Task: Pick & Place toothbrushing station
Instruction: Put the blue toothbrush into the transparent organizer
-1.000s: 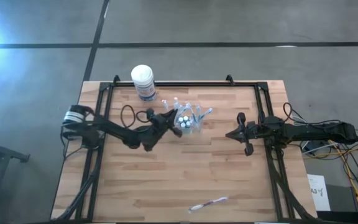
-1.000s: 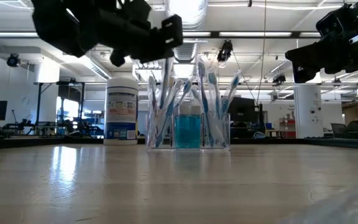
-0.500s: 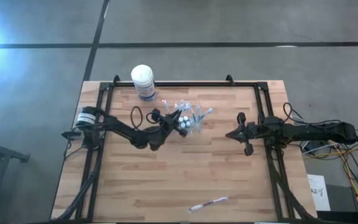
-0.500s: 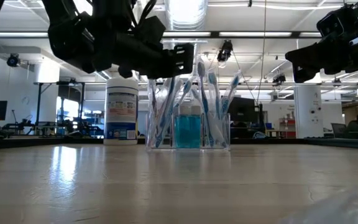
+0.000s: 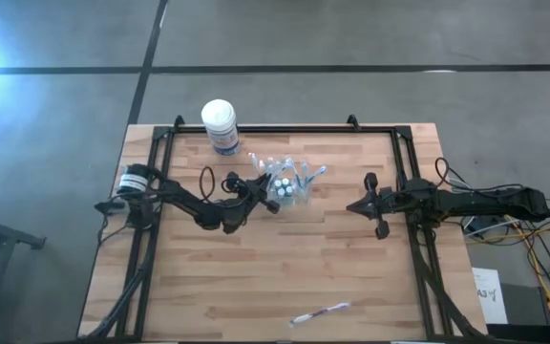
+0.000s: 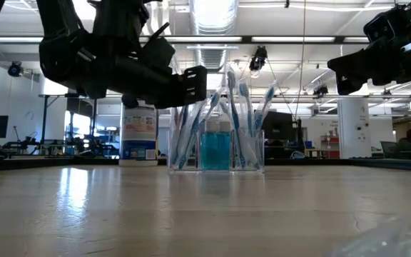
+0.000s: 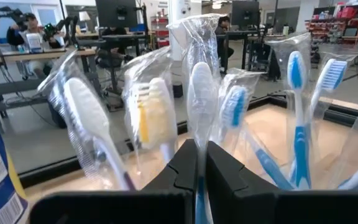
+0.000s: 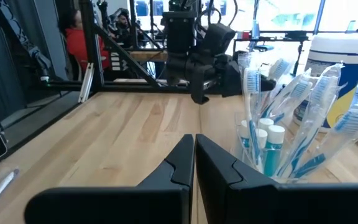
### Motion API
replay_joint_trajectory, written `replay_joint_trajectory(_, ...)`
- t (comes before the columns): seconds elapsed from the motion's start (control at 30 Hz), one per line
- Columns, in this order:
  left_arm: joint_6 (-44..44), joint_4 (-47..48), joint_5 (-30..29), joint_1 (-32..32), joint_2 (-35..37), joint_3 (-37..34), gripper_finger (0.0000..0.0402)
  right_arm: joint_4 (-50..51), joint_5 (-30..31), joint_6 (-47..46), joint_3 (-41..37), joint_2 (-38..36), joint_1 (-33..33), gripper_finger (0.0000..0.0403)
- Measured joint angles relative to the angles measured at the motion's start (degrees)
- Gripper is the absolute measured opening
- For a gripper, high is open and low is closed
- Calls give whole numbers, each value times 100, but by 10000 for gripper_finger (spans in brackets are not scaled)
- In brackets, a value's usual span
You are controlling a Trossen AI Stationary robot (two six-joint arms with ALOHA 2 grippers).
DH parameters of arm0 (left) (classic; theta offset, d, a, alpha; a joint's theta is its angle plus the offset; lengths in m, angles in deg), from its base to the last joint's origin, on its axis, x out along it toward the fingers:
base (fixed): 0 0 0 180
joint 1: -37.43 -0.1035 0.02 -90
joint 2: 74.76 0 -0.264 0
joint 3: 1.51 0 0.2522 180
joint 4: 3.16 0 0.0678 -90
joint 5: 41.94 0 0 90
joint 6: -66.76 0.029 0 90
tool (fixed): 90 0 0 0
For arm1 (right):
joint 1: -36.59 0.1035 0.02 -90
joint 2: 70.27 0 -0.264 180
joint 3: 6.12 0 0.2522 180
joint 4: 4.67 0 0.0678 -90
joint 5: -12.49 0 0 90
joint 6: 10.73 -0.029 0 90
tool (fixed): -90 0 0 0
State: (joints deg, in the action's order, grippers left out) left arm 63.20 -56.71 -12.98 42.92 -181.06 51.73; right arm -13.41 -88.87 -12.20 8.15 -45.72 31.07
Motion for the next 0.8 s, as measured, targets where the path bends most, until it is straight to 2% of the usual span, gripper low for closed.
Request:
replay_joint_trajectory(0.27,-425,11,38,6,7,-243,20,0,0,0,0,0,0,13)
replay_joint_trajectory(0.53,-466,110,226,8,15,-277,17,0,0,-2,0,0,0,13)
replay_joint_trajectory(0.8,-457,241,485,28,208,-305,60,-2,-4,-44,0,1,0,13)
